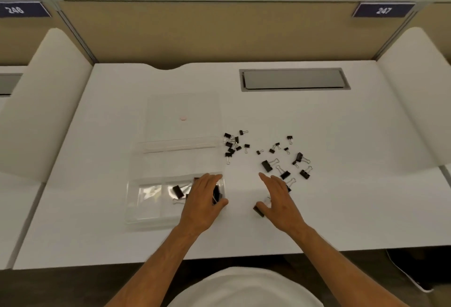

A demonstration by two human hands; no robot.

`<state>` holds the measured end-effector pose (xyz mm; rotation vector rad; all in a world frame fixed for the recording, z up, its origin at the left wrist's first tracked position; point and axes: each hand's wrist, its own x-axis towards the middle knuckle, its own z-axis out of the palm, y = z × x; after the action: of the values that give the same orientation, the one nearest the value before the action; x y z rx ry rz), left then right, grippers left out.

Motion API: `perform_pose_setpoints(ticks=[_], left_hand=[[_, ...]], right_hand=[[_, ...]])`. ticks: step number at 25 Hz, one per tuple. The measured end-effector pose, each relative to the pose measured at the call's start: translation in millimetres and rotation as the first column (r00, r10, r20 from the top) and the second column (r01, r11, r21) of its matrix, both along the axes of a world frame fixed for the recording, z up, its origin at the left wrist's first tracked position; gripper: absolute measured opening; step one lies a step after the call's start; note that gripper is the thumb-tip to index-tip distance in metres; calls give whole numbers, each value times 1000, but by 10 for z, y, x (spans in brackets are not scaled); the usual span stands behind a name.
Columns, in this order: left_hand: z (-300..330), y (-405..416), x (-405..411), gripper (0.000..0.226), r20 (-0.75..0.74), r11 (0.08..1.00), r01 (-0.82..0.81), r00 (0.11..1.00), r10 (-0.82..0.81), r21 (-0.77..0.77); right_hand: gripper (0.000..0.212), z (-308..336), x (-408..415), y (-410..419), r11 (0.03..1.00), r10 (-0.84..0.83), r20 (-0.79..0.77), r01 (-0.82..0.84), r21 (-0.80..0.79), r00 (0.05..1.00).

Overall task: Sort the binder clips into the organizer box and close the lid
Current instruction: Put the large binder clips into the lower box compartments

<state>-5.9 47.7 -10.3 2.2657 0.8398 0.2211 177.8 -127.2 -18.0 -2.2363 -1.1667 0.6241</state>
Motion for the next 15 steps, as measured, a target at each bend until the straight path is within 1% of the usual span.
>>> perform_pose_setpoints(ticks=[3, 7, 11, 15], left_hand=[[30, -283, 282, 67, -13, 999, -24, 1000, 24, -34], [13, -537, 528, 66, -27, 998, -55, 998, 55, -27], [21, -728, 601, 65, -49, 998, -47, 998, 45, -45], [-30, -740, 643, 63, -73, 999, -33, 997, 31, -28]], right_hand=[[76, -6, 297, -249, 999, -34, -22, 34, 13, 999], [75, -63, 645, -465, 1000, -5, 0, 5, -9, 1000], [72, -131, 837, -597, 999, 6, -26, -6, -33, 1000], [61, -274, 1014, -529, 998, 12, 48, -10, -57, 999]])
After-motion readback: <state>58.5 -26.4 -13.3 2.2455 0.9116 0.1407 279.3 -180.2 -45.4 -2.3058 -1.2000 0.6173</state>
